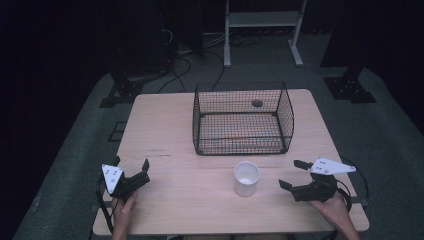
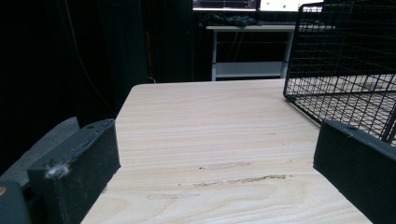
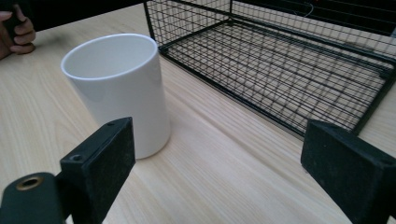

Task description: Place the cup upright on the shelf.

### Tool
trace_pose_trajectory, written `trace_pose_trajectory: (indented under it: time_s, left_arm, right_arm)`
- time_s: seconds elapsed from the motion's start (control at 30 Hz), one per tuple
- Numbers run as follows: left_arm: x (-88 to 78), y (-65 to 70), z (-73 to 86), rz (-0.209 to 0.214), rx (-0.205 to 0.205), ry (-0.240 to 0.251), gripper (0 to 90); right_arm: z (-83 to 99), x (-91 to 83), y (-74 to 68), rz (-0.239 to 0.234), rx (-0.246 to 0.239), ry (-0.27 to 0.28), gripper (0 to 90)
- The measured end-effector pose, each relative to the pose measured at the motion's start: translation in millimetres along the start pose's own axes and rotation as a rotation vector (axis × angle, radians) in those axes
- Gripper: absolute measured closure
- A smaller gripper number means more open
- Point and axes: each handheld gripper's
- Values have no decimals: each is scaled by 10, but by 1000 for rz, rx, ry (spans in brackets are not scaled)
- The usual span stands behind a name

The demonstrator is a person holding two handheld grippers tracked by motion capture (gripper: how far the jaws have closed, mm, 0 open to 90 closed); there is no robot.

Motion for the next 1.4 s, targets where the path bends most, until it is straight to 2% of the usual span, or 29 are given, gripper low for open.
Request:
trace_pose_trajectory:
  time_s: [0.13,0.3,0.77,0.9,1.4]
  left_arm:
    - [-1,-1,0,0,0,0,0]
    - [-1,0,0,0,0,0,0]
    - [-1,-1,0,1,-1,0,0]
    - [-2,-1,0,2,0,0,0]
    - [-2,-2,0,3,-1,0,0]
  right_arm:
    - [-33,38,-65,-24,-9,-5,93]
    - [-88,108,-182,-87,-31,-3,62]
    - [-189,332,-375,-153,-77,-37,62]
    - [-213,417,-417,-156,-102,-55,61]
    - [-253,668,-494,-181,-114,-106,62]
Point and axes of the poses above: each handheld gripper's, and its own axes: x roughly forward along the jaws, z roughly out of its underside, y roughly to its right, and after that the axes turned 1 degree about x, right-handed
